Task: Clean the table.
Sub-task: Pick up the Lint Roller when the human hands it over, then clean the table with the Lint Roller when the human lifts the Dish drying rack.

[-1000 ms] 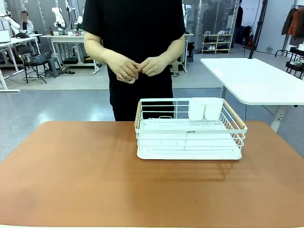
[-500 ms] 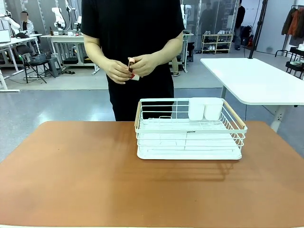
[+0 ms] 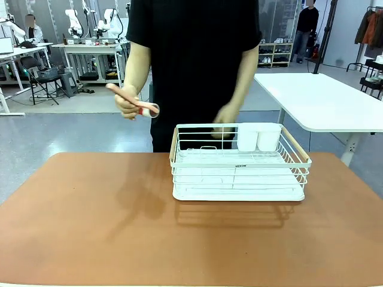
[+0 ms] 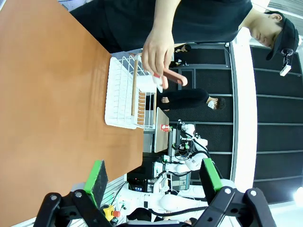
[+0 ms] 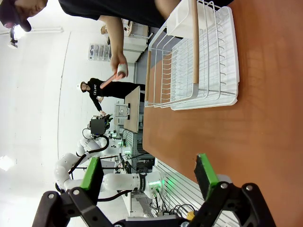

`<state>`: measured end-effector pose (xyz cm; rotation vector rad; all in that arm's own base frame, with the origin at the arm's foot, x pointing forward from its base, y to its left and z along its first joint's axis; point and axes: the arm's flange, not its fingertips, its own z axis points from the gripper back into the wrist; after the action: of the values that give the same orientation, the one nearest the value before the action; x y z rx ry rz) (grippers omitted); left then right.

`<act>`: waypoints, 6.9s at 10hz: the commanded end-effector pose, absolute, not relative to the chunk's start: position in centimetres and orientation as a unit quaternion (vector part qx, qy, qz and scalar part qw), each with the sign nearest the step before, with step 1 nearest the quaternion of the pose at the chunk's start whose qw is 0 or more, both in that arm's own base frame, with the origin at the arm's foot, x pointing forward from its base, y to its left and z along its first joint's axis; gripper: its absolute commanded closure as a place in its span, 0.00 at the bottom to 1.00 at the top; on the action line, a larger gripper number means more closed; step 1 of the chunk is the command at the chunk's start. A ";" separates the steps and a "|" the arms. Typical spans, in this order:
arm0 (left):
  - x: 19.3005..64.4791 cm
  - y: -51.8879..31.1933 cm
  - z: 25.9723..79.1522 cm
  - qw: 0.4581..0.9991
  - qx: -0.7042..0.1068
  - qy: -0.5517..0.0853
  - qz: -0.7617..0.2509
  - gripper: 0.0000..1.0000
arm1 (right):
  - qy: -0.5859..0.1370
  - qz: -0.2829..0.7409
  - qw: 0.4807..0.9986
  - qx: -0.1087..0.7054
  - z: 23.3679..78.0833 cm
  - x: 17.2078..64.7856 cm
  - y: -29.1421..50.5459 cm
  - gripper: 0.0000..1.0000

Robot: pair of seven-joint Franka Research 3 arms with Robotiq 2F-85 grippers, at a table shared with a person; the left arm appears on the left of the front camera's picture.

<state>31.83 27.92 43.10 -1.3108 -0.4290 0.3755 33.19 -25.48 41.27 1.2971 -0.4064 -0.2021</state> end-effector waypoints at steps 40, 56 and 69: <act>42.0 1.0 44.4 0.781 -0.496 -0.203 0.319 0.00 | -0.184 -0.091 0.774 0.599 41.5 32.8 -25.3 0.00; 42.1 1.4 45.0 0.783 -0.500 -0.186 0.319 0.99 | -0.184 -0.091 0.774 0.599 41.5 32.8 -25.3 0.00; 42.1 1.4 45.0 0.783 -0.500 -0.186 0.319 0.99 | -0.184 -0.091 0.774 0.599 41.5 32.8 -25.3 0.00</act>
<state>42.13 1.39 44.98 -1.0786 -0.3991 0.6898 33.18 -25.50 41.22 1.2966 -0.4056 -0.2037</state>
